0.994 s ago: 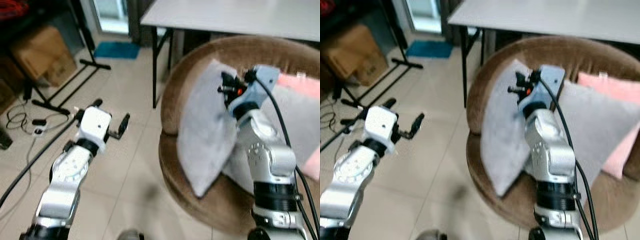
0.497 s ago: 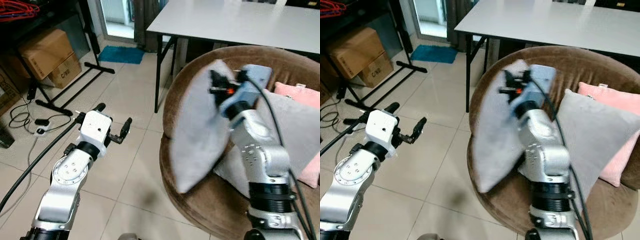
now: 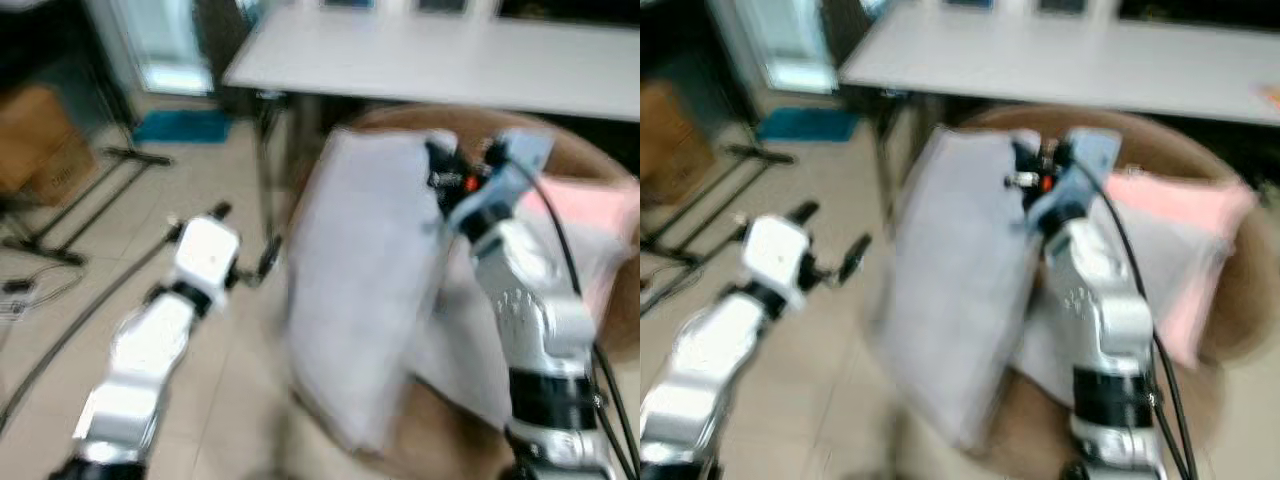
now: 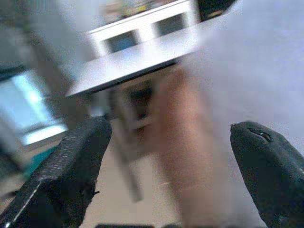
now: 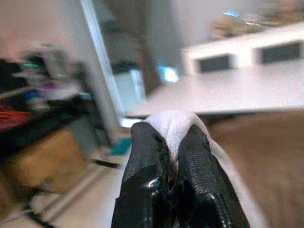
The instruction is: Move the pillow to the sofa from floor
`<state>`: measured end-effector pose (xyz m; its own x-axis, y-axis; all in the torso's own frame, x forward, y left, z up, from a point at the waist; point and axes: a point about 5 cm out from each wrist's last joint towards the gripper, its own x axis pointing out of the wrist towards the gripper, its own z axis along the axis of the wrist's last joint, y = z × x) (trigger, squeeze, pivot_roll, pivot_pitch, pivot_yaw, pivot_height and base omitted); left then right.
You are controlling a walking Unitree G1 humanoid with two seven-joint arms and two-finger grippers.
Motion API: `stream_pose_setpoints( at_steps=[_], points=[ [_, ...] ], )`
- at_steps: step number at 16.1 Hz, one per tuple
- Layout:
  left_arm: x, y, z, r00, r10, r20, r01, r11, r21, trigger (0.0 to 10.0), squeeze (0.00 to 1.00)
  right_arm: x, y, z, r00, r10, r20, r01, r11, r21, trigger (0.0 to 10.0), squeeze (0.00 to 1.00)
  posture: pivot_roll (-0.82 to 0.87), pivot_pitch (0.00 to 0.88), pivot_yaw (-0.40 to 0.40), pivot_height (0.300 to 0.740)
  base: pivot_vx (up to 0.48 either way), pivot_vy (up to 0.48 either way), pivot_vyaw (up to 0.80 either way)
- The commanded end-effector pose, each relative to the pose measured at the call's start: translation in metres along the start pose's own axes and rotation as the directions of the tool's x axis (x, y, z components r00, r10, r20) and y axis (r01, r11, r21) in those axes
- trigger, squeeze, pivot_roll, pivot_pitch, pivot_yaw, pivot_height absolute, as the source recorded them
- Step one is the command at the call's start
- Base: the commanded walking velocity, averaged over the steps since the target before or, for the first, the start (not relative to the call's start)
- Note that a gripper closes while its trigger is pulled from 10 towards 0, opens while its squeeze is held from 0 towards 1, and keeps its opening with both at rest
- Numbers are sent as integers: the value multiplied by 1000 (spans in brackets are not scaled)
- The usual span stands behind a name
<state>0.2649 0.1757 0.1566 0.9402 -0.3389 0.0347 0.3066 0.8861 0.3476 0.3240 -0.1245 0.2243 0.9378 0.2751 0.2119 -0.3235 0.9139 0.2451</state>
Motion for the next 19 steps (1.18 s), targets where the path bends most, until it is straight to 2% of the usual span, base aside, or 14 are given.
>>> stream_pose_setpoints(
  at_steps=[1, 5, 14, 16, 18, 19],
  points=[
    [1, -1, -4, 1000, -7, -27, 7, 1000, -3, 10000, 0, -2, 12, 7, 997, 56, 50, -56, 998, -13, 10000, 0, -43, 0, 19, 740, 300, 0, 0],
    [-1, -3, -4, 999, -18, -29, 18, 1000, 2, 10000, 0, -3, 11, 5, 997, 58, 47, -57, 998, -19, 10000, 0, -39, 0, 18, 740, 206, 0, 0],
    [-11, -10, -15, 980, -162, -115, 163, 987, 2, 10000, 0, 6, 9, -4, 1000, 27, -5, -27, 999, -37, 10000, 0, -34, 0, 18, 740, 0, 0, 0],
    [-13, -14, -14, 963, -247, -110, 247, 969, -16, 10000, 0, 11, 9, -11, 1000, -6, -31, 6, 1000, -20, 10000, 0, -31, 0, 13, 740, 0, 0, 0],
    [-14, -18, -14, 937, -326, -127, 324, 945, -42, 10000, 0, 18, 10, -19, 999, -17, -47, 19, 999, 39, 10000, 0, -33, 0, 12, 740, 0, 0, 0],
    [-16, -20, -15, 920, -367, -137, 363, 930, -53, 10000, 0, 27, 13, -28, 998, -9, -68, 13, 999, 51, 10000, 0, -36, 0, 15, 740, 0, 0, 0]
  ],
)
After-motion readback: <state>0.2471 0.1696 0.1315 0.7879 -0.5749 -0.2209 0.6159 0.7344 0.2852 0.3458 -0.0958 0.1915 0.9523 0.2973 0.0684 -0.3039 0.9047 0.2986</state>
